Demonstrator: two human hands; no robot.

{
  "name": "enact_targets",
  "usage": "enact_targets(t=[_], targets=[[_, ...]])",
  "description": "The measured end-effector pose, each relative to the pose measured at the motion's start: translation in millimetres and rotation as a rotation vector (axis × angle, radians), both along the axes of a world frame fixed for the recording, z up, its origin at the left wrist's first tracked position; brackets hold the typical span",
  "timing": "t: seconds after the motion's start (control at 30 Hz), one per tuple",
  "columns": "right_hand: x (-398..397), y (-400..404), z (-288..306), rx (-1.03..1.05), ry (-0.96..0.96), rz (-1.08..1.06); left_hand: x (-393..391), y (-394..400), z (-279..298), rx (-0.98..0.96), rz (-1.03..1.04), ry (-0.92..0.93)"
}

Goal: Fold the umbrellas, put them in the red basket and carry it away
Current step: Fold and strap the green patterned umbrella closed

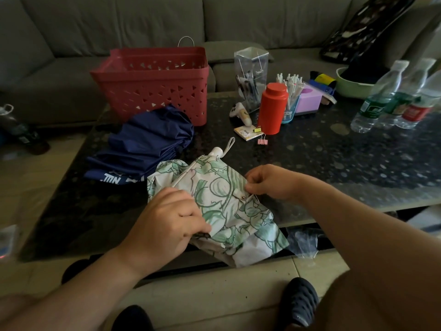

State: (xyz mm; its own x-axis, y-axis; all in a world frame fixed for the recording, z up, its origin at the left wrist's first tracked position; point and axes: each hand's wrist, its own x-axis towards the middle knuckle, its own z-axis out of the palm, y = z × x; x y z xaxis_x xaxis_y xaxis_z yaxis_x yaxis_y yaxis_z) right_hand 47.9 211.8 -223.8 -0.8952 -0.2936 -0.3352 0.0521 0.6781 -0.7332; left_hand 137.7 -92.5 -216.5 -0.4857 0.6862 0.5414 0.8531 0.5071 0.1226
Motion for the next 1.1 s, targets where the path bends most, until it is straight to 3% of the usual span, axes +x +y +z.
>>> enact_targets(t=[0.43, 0.77, 0.93, 1.1], targets=[[-27, -62, 18, -0.364, -0.016, -0.329, -12, -25, 3, -0.081, 0.157, -0.148], [-43, -76, 2, -0.098, 0.211, -0.289, -16, -33, 12, 0.010, 0.221, -0.065], [-32, -58, 16, -0.138, 0.060, -0.210, -8, -29, 8, -0.003, 0.243, -0.023], [-19, -22, 22, 0.057, -0.044, -0.014, 2, -5, 8, -0.016, 0.131, 0.007]])
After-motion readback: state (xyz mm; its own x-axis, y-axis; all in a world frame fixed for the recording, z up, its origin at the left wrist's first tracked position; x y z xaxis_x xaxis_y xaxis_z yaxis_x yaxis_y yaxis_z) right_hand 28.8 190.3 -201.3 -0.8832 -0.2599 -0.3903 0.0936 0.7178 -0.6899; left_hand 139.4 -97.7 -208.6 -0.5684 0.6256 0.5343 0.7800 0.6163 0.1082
